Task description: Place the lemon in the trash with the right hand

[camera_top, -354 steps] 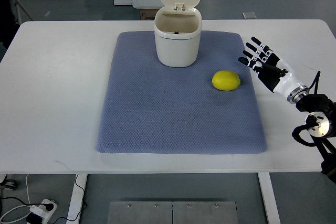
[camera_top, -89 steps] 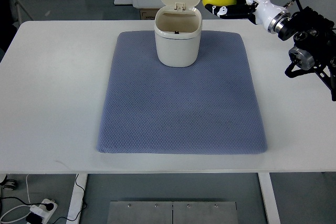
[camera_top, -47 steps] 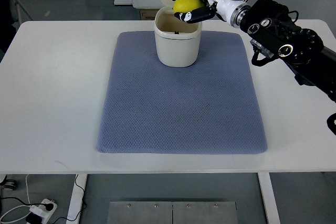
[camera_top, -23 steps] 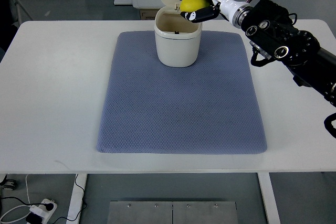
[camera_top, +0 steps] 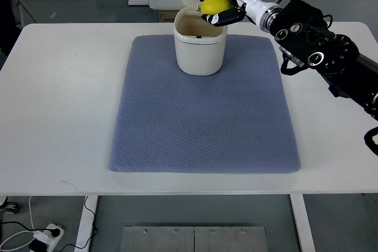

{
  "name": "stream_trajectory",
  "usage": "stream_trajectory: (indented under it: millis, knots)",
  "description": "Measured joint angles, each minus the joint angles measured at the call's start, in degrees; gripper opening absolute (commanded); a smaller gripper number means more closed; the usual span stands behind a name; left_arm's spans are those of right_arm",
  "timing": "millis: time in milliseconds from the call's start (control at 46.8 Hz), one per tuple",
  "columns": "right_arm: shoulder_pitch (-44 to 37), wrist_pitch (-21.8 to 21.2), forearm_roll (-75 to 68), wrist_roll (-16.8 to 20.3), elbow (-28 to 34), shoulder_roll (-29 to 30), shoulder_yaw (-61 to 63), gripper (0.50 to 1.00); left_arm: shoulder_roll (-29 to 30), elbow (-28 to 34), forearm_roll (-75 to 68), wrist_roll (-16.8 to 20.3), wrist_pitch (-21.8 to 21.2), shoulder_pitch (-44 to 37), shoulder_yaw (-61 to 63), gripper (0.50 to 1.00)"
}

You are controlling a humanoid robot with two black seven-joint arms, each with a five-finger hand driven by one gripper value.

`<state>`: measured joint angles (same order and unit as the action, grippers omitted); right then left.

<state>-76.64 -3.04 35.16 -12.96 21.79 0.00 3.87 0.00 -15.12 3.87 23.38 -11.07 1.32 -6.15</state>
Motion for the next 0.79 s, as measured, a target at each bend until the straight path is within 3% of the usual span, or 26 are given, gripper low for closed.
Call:
stream_trajectory:
  millis: [214,299,577,791]
  knots:
    - [-0.22,-0.26,0.0,0.02,0.86,0.0,0.0,0.83,0.0,0.0,0.0,0.0,0.0,0.0,0.0,1.0]
    - [-0.27,-0.43,0.0,0.13,1.21,0.0,0.0,0.897,0.0,0.0,0.0,0.0,0.0,0.0,0.0,1.0]
    - [-0.25,-0.52,0.0,0.12,1.78,0.0,0.06,0.899,0.0,0.0,0.0,0.0,0.0,0.0,0.0,1.0]
    - [-0.23,-0.49,-0.03,-0.07,6.12,-2.48,0.18,0.899,0.0,0.01,0.0,0.0,0.0,0.0,0.0,1.0]
